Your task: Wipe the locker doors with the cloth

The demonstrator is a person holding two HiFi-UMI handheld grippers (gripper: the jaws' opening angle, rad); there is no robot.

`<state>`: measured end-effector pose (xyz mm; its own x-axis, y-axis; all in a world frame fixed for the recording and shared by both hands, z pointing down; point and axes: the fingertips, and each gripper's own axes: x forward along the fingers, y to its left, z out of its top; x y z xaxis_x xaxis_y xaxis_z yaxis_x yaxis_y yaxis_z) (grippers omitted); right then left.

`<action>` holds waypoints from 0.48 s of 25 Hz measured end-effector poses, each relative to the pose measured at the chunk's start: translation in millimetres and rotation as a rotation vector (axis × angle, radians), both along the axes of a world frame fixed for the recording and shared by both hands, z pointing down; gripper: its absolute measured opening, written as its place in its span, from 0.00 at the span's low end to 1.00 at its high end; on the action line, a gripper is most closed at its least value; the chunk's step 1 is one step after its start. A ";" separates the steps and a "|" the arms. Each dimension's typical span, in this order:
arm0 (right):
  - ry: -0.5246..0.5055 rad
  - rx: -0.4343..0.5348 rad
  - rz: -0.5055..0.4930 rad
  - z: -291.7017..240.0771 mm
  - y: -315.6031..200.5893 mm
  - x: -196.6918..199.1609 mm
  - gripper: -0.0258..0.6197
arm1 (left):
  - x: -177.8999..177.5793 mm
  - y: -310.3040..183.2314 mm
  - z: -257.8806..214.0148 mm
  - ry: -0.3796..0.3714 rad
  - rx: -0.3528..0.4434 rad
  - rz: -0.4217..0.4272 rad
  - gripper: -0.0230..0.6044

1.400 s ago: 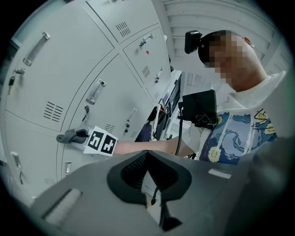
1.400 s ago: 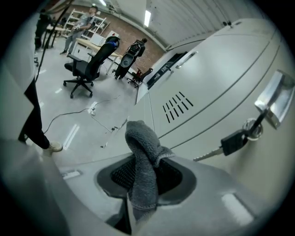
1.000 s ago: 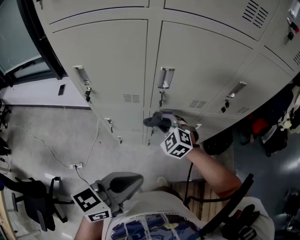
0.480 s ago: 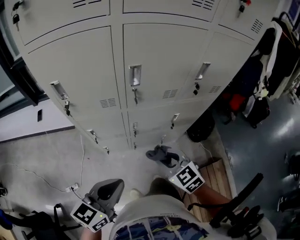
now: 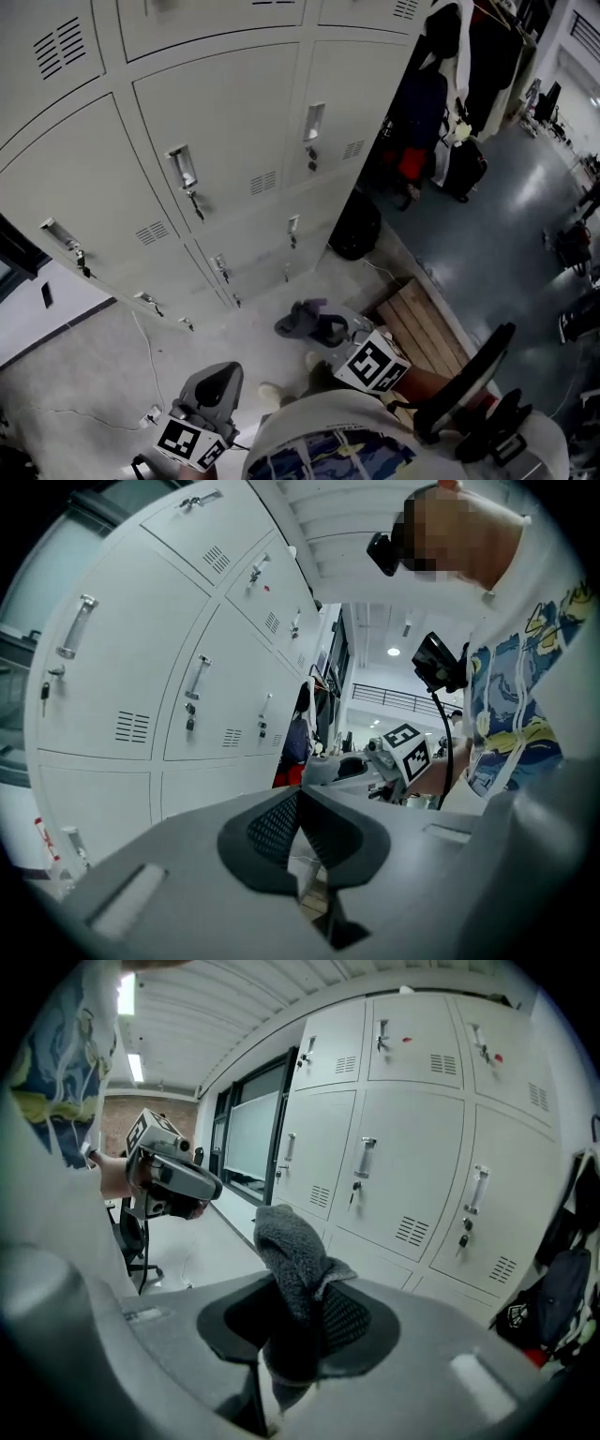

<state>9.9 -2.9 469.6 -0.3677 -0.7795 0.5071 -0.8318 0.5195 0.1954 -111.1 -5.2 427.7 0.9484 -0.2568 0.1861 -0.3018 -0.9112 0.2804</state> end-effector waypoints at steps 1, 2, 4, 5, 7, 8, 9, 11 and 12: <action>-0.001 0.001 0.005 -2.7 5.2 2.5 0.21 | 3.0 2.7 -0.6 -0.010 0.002 0.006 0.04; -0.008 0.003 0.005 -5.8 9.4 4.3 0.21 | 6.4 5.8 -1.8 -0.018 0.010 0.004 0.04; -0.029 0.017 -0.002 -15.3 15.6 6.7 0.21 | 12.5 14.6 -3.1 -0.034 0.025 -0.014 0.04; -0.034 0.026 -0.004 -18.8 19.4 8.5 0.21 | 15.3 20.6 -2.6 -0.040 0.025 -0.022 0.04; -0.039 0.043 -0.007 -21.4 29.2 15.2 0.21 | 23.0 33.6 0.1 -0.051 0.014 -0.027 0.04; -0.043 0.051 -0.009 -23.1 35.1 20.0 0.21 | 29.1 39.8 1.8 -0.061 0.009 -0.024 0.04; -0.045 0.056 -0.010 -24.2 41.8 26.2 0.21 | 37.2 46.3 2.9 -0.074 0.008 -0.019 0.04; -0.046 0.065 -0.011 -21.2 56.6 43.2 0.21 | 58.2 60.9 0.3 -0.097 0.021 -0.006 0.04; -0.046 0.069 -0.011 -19.2 64.5 52.6 0.21 | 69.9 69.0 -3.0 -0.103 0.033 0.000 0.04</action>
<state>62.4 61.5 450.4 -0.3985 -0.8078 0.4344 -0.8350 0.5155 0.1926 -41.1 63.8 424.8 0.9245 -0.2646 0.2743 -0.3276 -0.9195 0.2174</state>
